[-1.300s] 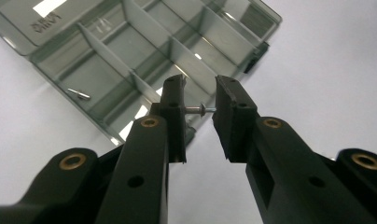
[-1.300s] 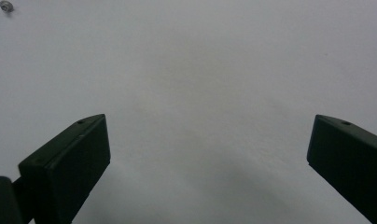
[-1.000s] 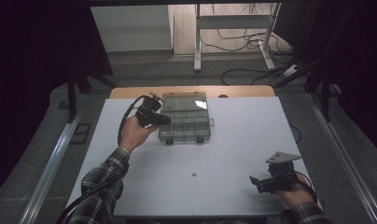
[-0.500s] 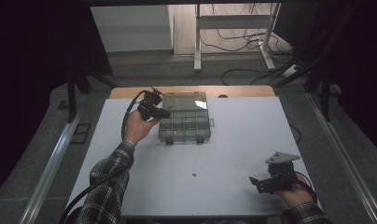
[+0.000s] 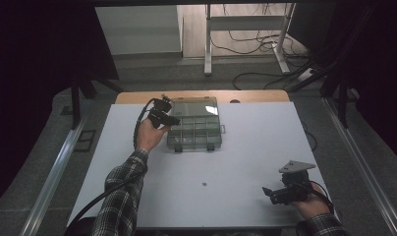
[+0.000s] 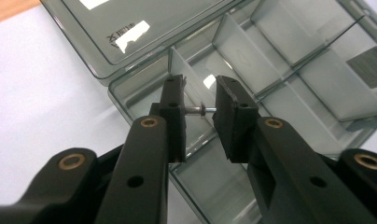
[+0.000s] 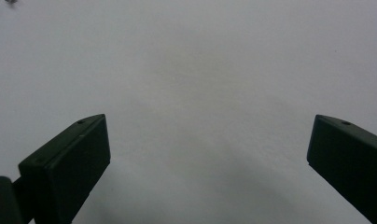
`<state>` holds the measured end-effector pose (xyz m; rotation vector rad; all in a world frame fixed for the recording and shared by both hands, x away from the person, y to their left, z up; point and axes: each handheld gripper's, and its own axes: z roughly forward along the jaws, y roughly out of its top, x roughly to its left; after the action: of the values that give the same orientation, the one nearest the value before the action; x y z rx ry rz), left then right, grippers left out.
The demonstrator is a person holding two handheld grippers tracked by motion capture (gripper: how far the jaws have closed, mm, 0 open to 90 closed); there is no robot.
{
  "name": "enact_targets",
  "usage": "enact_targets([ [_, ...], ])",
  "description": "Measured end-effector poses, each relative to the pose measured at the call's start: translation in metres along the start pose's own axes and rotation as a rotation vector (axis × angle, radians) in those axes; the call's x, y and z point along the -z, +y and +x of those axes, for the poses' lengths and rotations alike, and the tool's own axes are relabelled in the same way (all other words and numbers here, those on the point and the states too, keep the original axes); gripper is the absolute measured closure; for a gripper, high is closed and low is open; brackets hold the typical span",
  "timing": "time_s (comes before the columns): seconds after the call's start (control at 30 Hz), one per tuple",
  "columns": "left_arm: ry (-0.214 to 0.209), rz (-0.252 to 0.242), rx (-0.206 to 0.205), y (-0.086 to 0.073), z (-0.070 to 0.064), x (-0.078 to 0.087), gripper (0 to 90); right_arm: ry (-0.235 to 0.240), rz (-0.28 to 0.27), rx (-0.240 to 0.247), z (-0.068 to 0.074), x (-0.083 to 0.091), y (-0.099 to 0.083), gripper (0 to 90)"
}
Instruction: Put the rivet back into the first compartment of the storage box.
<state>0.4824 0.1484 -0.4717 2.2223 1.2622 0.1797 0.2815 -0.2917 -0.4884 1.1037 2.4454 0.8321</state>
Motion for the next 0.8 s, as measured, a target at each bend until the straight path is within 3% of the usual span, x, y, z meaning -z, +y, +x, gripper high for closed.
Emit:
enact_targets([
  [0.13,0.0,0.005,0.017,0.0,0.002,-0.004,73.1,0.003,0.007,0.006,0.001,-0.001,-0.001,0.0],
  [0.33,-0.012,0.007,0.013,0.001,0.002,0.0,59.4,0.005,0.006,0.002,0.0,0.0,-0.001,0.0],
  [0.6,-0.052,0.0,-0.029,0.002,-0.005,0.012,38.0,0.0,-0.01,0.003,0.0,0.002,-0.001,0.0],
  [0.8,-0.077,0.002,-0.084,-0.001,-0.016,0.019,30.7,-0.001,-0.015,0.003,0.001,0.002,0.0,0.0],
])
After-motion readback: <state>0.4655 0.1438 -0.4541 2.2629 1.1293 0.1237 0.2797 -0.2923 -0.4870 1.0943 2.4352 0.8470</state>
